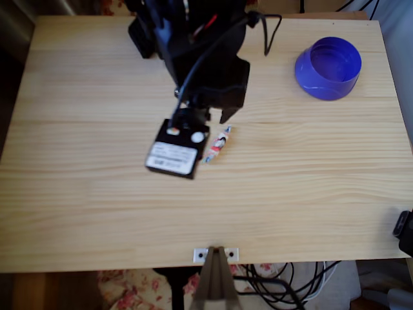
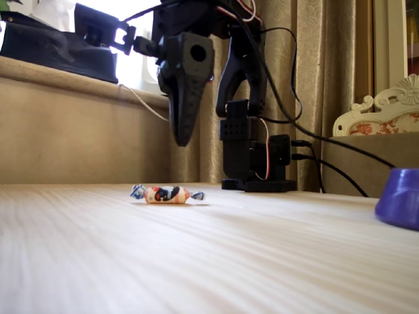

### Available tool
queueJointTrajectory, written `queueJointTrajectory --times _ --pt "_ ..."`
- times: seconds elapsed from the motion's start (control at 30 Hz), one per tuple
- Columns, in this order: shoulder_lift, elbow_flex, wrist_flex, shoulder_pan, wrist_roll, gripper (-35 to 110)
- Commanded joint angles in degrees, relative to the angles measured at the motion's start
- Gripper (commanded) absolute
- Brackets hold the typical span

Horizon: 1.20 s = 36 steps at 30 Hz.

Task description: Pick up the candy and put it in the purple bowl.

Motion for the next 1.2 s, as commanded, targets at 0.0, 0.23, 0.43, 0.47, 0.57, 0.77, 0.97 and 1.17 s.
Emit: queueJointTrajectory --times 0.0,0.23,0.43,0.47,0.57,0.77,0.97,1.17 --pt "0.9 -5.2 1.5 -3.2 4.7 11" --pt "3.0 -4.0 -1.6 -6.2 14.5 11" --pt "2.8 -4.0 -2.6 -7.6 17.1 11" --pt "4.1 -3.5 -2.6 -7.6 17.2 11" --pt "8.8 -0.4 -2.5 -7.0 19.2 11" --pt "14.6 4.9 -0.4 -6.9 22.3 11" --pt "12.2 4.7 1.1 -7.6 25.1 11" --pt "8.1 4.7 1.8 -10.1 28.8 15"
